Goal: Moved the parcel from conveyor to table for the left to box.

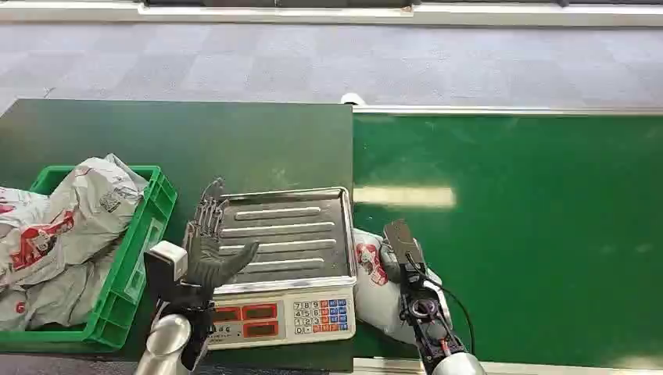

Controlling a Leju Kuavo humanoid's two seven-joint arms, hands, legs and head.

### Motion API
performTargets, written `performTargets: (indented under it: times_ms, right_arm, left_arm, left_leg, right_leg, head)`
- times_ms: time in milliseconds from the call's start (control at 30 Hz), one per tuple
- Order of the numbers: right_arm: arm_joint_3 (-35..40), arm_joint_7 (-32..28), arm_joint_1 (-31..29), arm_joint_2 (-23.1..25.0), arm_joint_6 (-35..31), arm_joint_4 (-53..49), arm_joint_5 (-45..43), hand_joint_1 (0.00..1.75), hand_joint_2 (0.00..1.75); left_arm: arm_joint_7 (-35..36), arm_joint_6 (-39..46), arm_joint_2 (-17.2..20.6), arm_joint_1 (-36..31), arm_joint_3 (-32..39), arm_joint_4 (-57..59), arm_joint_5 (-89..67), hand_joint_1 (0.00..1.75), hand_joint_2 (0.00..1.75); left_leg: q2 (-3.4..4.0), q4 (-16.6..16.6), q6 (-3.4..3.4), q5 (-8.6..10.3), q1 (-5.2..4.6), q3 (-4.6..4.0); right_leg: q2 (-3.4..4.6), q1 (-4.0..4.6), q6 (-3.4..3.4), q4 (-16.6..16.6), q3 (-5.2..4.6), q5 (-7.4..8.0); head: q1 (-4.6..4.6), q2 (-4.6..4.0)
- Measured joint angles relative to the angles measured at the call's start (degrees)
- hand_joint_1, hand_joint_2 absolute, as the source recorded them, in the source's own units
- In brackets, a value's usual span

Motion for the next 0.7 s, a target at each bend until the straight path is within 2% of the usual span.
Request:
performTargets:
  times_ms: [200, 400, 500, 700]
  right_arm:
    - [-1.8, -10.6, 2.6, 0.4, 3.6, -3.8, -8.5, 1.75, 1.75]
    - [-2.4, -15.2, 9.4, 1.2, 4.5, -15.3, -13.5, 1.75, 1.75]
    - [-2.0, -18.1, 13.0, 1.4, 2.2, -23.1, -16.6, 1.75, 1.75]
    - [-0.7, -21.7, 17.2, 1.6, -2.4, -36.4, -21.6, 1.75, 1.75]
  left_arm:
    - [0.0, 0.0, -0.1, 0.6, 0.2, -0.2, -0.1, 0.00, 1.75]
    - [-1.0, 0.0, -0.3, 2.1, 0.8, -0.7, -0.6, 0.00, 1.75]
    - [-1.2, -0.1, -0.5, 2.1, 1.0, -0.7, -0.7, 0.00, 1.75]
    - [-1.7, -0.1, -0.5, 2.1, 1.1, -0.7, -0.7, 0.00, 1.75]
  left_leg:
    - [-0.04, 0.0, 0.00, 0.01, 0.00, -0.18]
    - [-0.62, 0.1, 0.03, 0.25, -0.01, -1.02]
    - [-1.02, 0.1, 0.05, 0.30, -0.02, -1.42]
    - [-1.05, 0.1, 0.05, 0.29, -0.06, -1.70]
  right_leg:
    - [-0.01, 0.00, 0.00, 0.0, -0.10, 0.01]
    - [-0.47, -0.01, 0.02, 0.0, -0.84, 0.03]
    - [-0.86, -0.02, 0.03, 0.0, -1.10, 0.00]
    - [-0.95, -0.06, 0.08, 0.0, -1.35, -0.05]
  head:
    - [0.02, 0.00]
    - [0.00, 0.00]
    - [0.00, 0.00]
    - [-0.02, 0.00]
